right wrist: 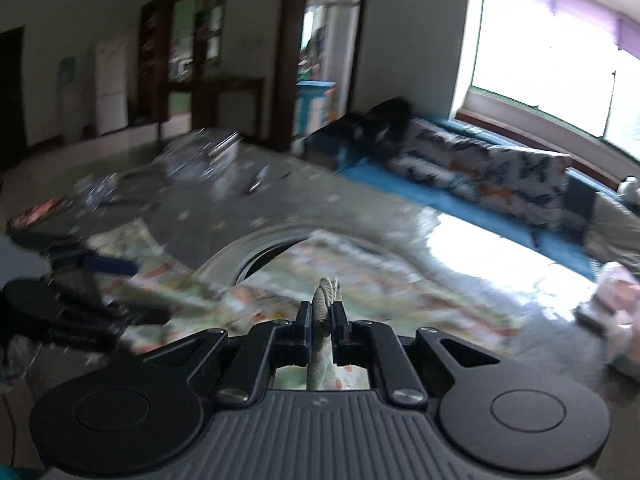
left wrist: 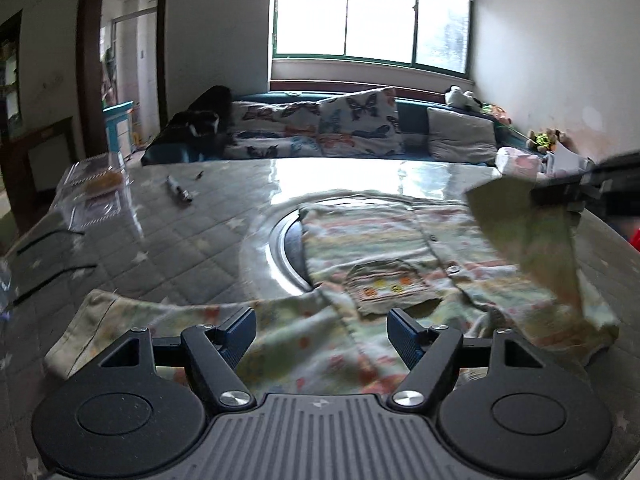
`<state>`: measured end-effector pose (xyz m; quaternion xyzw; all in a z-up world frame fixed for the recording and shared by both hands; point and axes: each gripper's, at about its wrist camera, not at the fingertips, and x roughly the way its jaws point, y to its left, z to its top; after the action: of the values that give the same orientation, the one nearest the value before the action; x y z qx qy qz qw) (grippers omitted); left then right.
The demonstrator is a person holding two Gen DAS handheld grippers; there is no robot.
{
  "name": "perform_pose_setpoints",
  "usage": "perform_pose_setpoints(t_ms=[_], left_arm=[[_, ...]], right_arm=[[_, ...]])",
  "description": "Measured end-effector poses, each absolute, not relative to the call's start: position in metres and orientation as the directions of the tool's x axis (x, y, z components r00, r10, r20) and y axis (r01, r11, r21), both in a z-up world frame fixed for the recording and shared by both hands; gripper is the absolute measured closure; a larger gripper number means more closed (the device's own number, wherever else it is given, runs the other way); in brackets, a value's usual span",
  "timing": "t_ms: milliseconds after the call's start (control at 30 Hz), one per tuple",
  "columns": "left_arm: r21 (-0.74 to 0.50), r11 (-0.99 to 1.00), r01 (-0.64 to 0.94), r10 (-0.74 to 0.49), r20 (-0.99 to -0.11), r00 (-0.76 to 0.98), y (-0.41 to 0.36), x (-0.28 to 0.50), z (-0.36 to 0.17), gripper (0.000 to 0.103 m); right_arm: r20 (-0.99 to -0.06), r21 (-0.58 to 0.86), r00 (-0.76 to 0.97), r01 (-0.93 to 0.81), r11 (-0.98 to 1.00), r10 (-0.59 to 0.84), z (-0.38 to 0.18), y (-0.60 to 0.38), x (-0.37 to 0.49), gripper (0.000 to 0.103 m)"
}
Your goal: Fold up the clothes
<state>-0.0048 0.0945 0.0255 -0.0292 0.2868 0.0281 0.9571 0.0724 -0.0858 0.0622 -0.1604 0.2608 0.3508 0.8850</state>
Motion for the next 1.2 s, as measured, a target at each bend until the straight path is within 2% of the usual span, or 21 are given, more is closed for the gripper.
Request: perform_pose_setpoints(t_ms=[100,167,233,433,633,800,967,1067,1100,1200], left_arm=[[-0.047,0.996,-0.080,0.040,-0.556,0.830,0.096,-0.004,0.025,0.028],[-0.048,0.996,-0.080,0.039,-0.558,0.829,0.095,-0.002,0.025,0.028],[-0.044,0.997,-0.071,0.035,-0.554,0.832,0.092,0.000,0.028,0.028],[-0.045,0.998,-0.033,0.004,-0.537,0.843,0.080,0.007,0.034,0.028],[-0.041,0.997,0.066,-0.077,-0.546,0.834,0.048,0.021,0.034,0.029],[-0.027,0.989,0.144,-0.134,-0.559,0.818,0.020,0.036,0.030,0.033],[-0.028,0.982,0.184,-0.166,-0.577,0.800,0.004,0.048,0.024,0.047],[-0.030,0.979,0.203,-0.181,-0.592,0.785,-0.002,0.055,0.017,0.057],[-0.032,0.977,0.210,-0.187,-0.596,0.781,-0.004,0.057,0.015,0.064],[-0.034,0.976,0.214,-0.190,-0.606,0.772,-0.006,0.061,0.009,0.071]], right_arm=[[-0.602,-0.085,0.564,-0.749,0.658,0.565,0.049,-0.074,0.062,0.094],[-0.611,-0.065,0.538,-0.765,0.641,0.580,0.045,-0.073,0.057,0.085],[-0.610,-0.058,0.533,-0.768,0.638,0.586,0.044,-0.076,0.055,0.082],[-0.640,-0.079,0.567,-0.720,0.690,0.518,0.040,-0.118,0.058,0.082],[-0.720,-0.046,0.571,-0.606,0.794,0.394,0.006,-0.180,0.070,0.082],[-0.730,-0.016,0.578,-0.548,0.836,0.365,-0.008,-0.209,0.077,0.082],[-0.701,-0.007,0.608,-0.530,0.848,0.374,-0.001,-0.218,0.085,0.082],[-0.681,0.005,0.622,-0.524,0.852,0.386,0.003,-0.220,0.094,0.082],[-0.674,0.013,0.625,-0.525,0.851,0.395,0.004,-0.218,0.098,0.082],[-0.676,0.027,0.616,-0.527,0.849,0.405,-0.002,-0.211,0.112,0.082]])
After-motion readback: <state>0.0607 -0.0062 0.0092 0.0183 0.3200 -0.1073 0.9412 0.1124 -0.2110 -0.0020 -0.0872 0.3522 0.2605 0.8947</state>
